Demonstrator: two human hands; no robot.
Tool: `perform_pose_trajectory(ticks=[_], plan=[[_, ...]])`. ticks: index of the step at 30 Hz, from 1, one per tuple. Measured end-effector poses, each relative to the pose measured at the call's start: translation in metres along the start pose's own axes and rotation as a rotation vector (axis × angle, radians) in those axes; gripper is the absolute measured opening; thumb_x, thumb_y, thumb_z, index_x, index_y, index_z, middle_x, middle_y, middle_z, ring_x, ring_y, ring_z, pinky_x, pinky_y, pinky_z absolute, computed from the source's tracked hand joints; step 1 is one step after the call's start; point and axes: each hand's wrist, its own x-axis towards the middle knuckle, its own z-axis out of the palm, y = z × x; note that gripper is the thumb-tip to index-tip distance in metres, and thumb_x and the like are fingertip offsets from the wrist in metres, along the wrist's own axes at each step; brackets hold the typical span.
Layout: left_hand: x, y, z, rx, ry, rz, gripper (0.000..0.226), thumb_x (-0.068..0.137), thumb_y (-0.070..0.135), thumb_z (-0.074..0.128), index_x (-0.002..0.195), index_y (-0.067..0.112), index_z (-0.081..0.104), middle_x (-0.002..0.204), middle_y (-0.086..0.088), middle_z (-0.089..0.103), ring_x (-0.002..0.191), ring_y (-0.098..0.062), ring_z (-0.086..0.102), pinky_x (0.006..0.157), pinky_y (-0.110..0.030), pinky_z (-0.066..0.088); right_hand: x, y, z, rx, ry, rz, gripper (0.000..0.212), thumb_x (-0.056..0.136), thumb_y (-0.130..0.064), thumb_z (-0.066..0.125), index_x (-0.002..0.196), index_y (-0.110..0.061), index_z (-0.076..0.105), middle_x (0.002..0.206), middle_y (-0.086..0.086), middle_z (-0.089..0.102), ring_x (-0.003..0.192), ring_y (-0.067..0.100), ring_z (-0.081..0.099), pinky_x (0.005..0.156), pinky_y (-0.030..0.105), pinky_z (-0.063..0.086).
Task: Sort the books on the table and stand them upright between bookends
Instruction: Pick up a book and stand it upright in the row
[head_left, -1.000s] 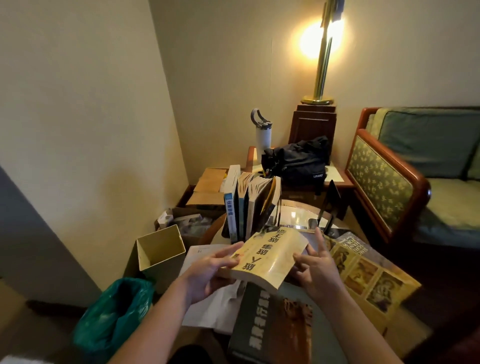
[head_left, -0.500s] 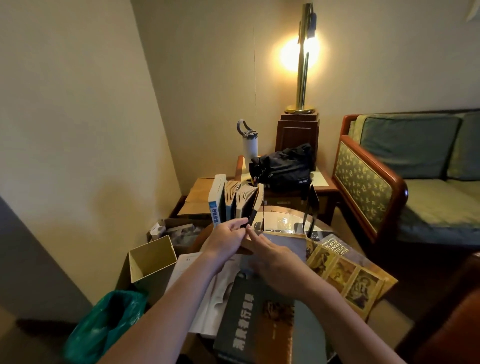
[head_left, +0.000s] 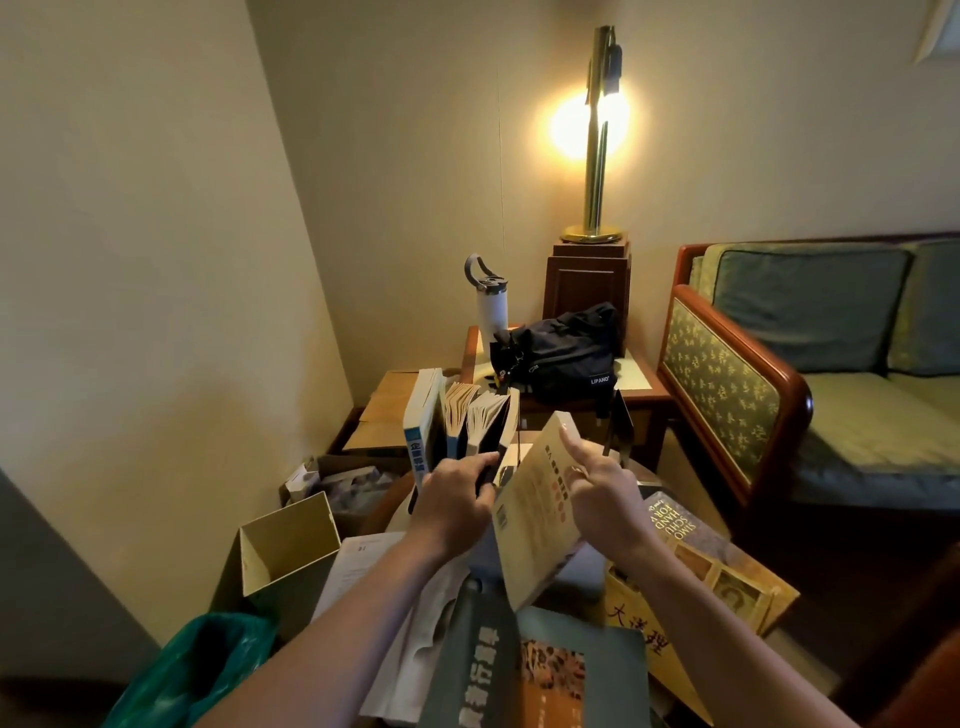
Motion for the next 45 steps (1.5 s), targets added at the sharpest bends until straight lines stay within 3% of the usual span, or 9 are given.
perform_pose_trajectory(ticks=[3, 7, 10, 16, 19, 22, 31, 35, 45], plan=[[0.026, -0.016, 0.006, 0.410, -0.093, 0.149, 0.054, 0.098, 0.026, 0.046, 0.151, 0.030, 0.037, 0.159, 0.004, 0.035, 0.146, -0.020, 0.028, 0.119, -0.046, 0.022, 0.004, 0.001, 0.006, -0.027, 0.033, 0.010, 0.056, 0.105, -0.011, 0.038, 0.154, -0.037, 0.029, 0.150, 0.014, 0.045, 0.132, 0.035, 0.047, 0.100, 0.048, 0.047], [0.063, -0.021, 0.008, 0.740, -0.309, 0.283, 0.067, 0.099, 0.029, 0.047, 0.158, 0.034, 0.015, 0.167, -0.001, 0.007, 0.153, -0.031, 0.005, 0.122, -0.057, 0.005, 0.013, 0.006, 0.004, 0.087, 0.006, 0.069, 0.058, 0.104, -0.008, 0.039, 0.153, -0.038, 0.031, 0.151, 0.011, 0.043, 0.127, 0.026, 0.044, 0.096, 0.046, 0.042], [0.081, -0.022, 0.014, 0.838, -0.375, 0.334, 0.067, 0.100, 0.030, 0.046, 0.158, 0.032, 0.013, 0.167, 0.000, 0.009, 0.153, -0.034, 0.003, 0.120, -0.063, 0.007, 0.020, 0.005, 0.002, 0.119, -0.008, 0.086, 0.058, 0.104, -0.005, 0.039, 0.154, -0.035, 0.031, 0.152, 0.011, 0.041, 0.130, 0.027, 0.041, 0.093, 0.040, 0.037], [0.088, -0.045, 0.009, 0.810, -0.311, 0.319, 0.068, 0.099, 0.038, 0.048, 0.158, 0.027, 0.016, 0.166, 0.003, 0.017, 0.153, -0.024, 0.013, 0.123, -0.055, 0.009, 0.038, -0.002, 0.012, 0.111, 0.035, 0.064, 0.056, 0.105, -0.011, 0.041, 0.154, -0.036, 0.031, 0.150, 0.008, 0.046, 0.118, 0.014, 0.048, 0.085, 0.025, 0.049], [0.083, -0.054, 0.004, 0.777, -0.271, 0.275, 0.070, 0.096, 0.035, 0.049, 0.158, 0.022, 0.018, 0.166, -0.001, 0.017, 0.153, -0.023, 0.014, 0.124, -0.049, 0.008, 0.049, -0.012, 0.019, 0.089, 0.064, 0.064, 0.058, 0.104, -0.010, 0.040, 0.156, -0.033, 0.026, 0.134, 0.007, 0.057, 0.106, 0.026, 0.062, 0.074, 0.036, 0.062], [0.079, -0.064, -0.002, 0.749, -0.232, 0.217, 0.074, 0.093, 0.031, 0.053, 0.158, 0.019, 0.018, 0.165, -0.003, 0.019, 0.153, -0.021, 0.016, 0.125, -0.048, 0.009, 0.060, -0.027, 0.031, 0.101, 0.025, 0.044, 0.061, 0.101, -0.002, 0.037, 0.157, -0.024, 0.025, 0.146, 0.009, 0.049, 0.121, 0.021, 0.052, 0.074, 0.018, 0.052], [0.075, -0.087, -0.013, 0.753, -0.218, 0.197, 0.082, 0.091, 0.034, 0.060, 0.158, 0.021, 0.014, 0.166, 0.001, 0.015, 0.154, -0.023, 0.007, 0.121, -0.060, 0.002, 0.091, -0.041, 0.052, -0.044, 0.032, 0.101, 0.061, 0.096, 0.004, 0.038, 0.154, -0.016, 0.034, 0.150, 0.016, 0.046, 0.135, 0.037, 0.045, 0.091, 0.032, 0.047], [0.076, -0.092, -0.009, 0.719, -0.201, 0.210, 0.080, 0.093, 0.034, 0.058, 0.159, 0.021, 0.014, 0.166, 0.001, 0.015, 0.154, -0.023, 0.008, 0.122, -0.059, 0.004, 0.098, -0.046, 0.044, -0.102, 0.074, 0.095, 0.064, 0.095, 0.003, 0.040, 0.155, -0.019, 0.034, 0.147, 0.018, 0.048, 0.120, 0.034, 0.054, 0.074, 0.023, 0.049], [0.077, -0.096, -0.004, 0.674, -0.161, 0.236, 0.071, 0.094, 0.027, 0.049, 0.158, 0.020, 0.020, 0.165, -0.001, 0.020, 0.153, -0.024, 0.015, 0.122, -0.058, 0.009, 0.128, -0.035, 0.079, -0.033, 0.149, -0.024, 0.069, 0.089, 0.006, 0.036, 0.155, -0.016, 0.031, 0.136, 0.022, 0.058, 0.105, 0.031, 0.064, 0.083, 0.033, 0.057]])
